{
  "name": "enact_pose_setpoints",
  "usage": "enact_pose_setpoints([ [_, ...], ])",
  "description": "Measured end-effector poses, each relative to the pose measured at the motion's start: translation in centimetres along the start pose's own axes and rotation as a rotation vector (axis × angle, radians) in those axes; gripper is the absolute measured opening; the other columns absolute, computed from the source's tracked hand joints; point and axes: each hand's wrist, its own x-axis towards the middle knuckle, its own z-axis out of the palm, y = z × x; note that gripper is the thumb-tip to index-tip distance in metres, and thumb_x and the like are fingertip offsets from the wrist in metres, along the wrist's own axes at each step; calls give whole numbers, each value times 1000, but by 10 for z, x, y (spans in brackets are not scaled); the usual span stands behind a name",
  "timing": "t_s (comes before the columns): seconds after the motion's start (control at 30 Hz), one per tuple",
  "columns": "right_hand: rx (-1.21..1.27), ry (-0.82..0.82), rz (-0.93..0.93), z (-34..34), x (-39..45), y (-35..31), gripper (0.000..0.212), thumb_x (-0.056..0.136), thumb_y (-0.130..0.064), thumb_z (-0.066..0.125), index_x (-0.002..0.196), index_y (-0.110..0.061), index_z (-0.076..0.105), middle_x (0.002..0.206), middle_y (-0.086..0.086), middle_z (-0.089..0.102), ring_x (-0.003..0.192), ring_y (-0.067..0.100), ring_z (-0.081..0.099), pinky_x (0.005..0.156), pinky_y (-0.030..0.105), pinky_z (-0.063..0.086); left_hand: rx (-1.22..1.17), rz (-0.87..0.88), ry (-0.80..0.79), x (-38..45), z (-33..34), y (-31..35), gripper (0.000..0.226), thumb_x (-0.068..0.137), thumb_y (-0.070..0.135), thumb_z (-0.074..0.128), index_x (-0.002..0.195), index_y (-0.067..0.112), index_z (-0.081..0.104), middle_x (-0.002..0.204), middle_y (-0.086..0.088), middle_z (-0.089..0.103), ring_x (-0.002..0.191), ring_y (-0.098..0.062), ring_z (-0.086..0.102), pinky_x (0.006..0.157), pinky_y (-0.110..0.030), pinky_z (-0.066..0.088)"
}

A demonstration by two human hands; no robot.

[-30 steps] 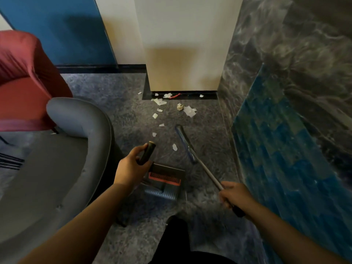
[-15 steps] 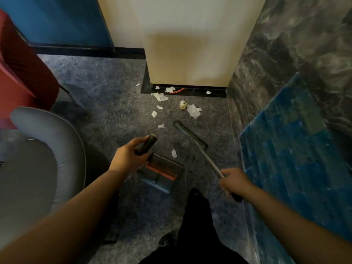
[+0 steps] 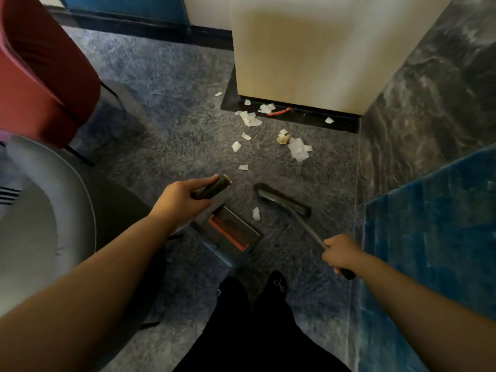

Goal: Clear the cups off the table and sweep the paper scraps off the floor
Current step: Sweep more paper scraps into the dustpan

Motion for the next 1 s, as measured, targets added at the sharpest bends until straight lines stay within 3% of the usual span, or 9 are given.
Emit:
enact_pose_setpoints([
  [0.2,30,-106,-26,12,-17,-1,63,93,-2,51,151,-10,27,80,7,57,50,17,57,49,26,47,36,3,11,17,2,17,56,80,19,74,123,52,56,102,11,70,74,-5,66,72,-30,56],
  [0.43,69,-273,-43,46,-49,-17,60,92,3,48,149,-8,31,70,3,50,48,13,52,47,23,42,50,13,10,17,-3,15,55,83,21,71,128,47,54,88,12,67,57,-1,60,58,-17,48],
  [0.53,120,-321,-63,62,-60,-22,33,87,6,48,114,-8,60,54,3,47,38,9,46,48,25,39,46,19,12,16,-6,15,53,84,24,70,129,46,54,88,13,65,64,0,61,61,-18,48],
  [0.63,244,-302,-51,68,-70,-20,28,84,9,49,87,-19,54,40,-1,46,37,12,44,47,26,38,51,36,18,14,-9,9,53,82,25,71,128,45,56,99,11,68,80,-3,64,74,-26,53],
  [0.7,297,-278,-45,69,-74,-16,24,83,12,48,75,-9,53,38,-1,39,36,14,40,48,28,36,42,48,28,11,-11,5,53,82,24,71,128,44,56,104,12,67,88,-4,64,79,-26,53],
  [0.77,306,-243,-37,71,-79,-16,6,82,13,48,83,11,54,42,3,35,35,14,38,45,24,36,44,47,22,6,-16,1,53,83,23,71,130,43,55,104,15,64,89,-4,64,76,-22,50],
  [0.83,322,-200,-24,75,-82,-20,25,83,13,49,105,25,48,49,9,36,34,14,40,41,21,37,19,36,13,2,-22,-3,53,84,23,71,130,43,55,103,15,63,84,-1,63,69,-16,47],
  [0.93,372,-132,-45,77,-85,-31,42,86,10,50,126,21,42,63,15,41,41,16,43,42,23,39,-31,35,9,-3,-31,-9,52,83,27,72,130,44,54,99,15,64,79,4,61,66,-13,46],
  [1.0,416,-67,-25,75,-83,-38,47,87,9,51,134,10,45,64,13,47,42,17,44,41,23,38,-43,24,26,-3,-38,-14,53,84,28,71,130,45,52,99,12,65,80,-1,63,71,-22,53],
])
